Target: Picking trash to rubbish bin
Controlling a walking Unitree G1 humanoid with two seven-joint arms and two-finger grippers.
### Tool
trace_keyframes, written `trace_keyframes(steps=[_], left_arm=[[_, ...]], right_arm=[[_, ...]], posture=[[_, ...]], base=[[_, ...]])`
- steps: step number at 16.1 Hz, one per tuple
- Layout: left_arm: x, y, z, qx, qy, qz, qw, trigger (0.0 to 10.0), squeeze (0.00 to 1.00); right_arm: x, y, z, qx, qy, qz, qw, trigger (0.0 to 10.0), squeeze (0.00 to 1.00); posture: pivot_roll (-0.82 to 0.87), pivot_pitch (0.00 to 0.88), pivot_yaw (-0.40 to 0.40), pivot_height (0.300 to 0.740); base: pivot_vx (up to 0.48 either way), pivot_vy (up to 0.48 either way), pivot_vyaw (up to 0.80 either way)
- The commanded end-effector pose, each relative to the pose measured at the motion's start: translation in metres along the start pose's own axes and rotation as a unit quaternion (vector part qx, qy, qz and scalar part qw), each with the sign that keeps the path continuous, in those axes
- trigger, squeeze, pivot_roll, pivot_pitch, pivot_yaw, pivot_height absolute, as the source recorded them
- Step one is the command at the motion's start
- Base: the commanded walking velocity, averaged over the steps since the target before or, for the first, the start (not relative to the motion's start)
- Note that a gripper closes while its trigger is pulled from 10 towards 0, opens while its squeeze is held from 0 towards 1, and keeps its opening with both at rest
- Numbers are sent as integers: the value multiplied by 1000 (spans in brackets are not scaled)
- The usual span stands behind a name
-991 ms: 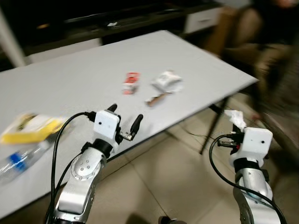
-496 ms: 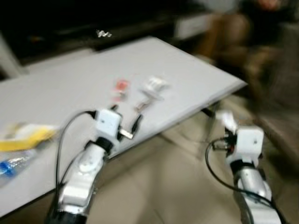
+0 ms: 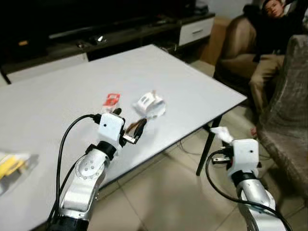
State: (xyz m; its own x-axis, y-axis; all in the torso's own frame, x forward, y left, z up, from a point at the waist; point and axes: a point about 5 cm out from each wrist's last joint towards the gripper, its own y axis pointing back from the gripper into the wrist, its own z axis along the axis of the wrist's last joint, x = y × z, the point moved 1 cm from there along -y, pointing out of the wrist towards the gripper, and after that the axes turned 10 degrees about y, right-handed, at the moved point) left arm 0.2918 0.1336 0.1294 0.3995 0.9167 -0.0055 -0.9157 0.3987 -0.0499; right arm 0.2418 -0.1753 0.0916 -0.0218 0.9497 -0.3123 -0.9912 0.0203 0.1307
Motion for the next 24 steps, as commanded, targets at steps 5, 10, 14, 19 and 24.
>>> trace_keyframes(steps=[5,10,14,19,24], left_arm=[[4,-10,-8,26,50,-34,998,10000,1000],[14,-47,-10,39,133,-77,987,10000,1000],[18,-67,-17,89,124,-110,982,10000,1000],[30,-63,-51,206,-3,-87,975,10000,0],[37,-53,-69,244,-22,-46,968,10000,0]], right_arm=[[0,6,-4,12,1,-17,1000,10000,0],[-2,7,-3,12,3,-16,1000,10000,0],[-1,11,-3,14,0,-11,1000,10000,0],[8,17,-4,25,-9,22,999,10000,0],[18,27,-9,42,3,57,997,10000,0]], posture=[[-58,0,47,740],[-82,0,54,740],[-99,0,63,740],[-121,0,73,740],[-129,8,75,740]], base=[[0,0,0],[0,0,0],[0,0,0],[0,0,0],[0,0,0]])
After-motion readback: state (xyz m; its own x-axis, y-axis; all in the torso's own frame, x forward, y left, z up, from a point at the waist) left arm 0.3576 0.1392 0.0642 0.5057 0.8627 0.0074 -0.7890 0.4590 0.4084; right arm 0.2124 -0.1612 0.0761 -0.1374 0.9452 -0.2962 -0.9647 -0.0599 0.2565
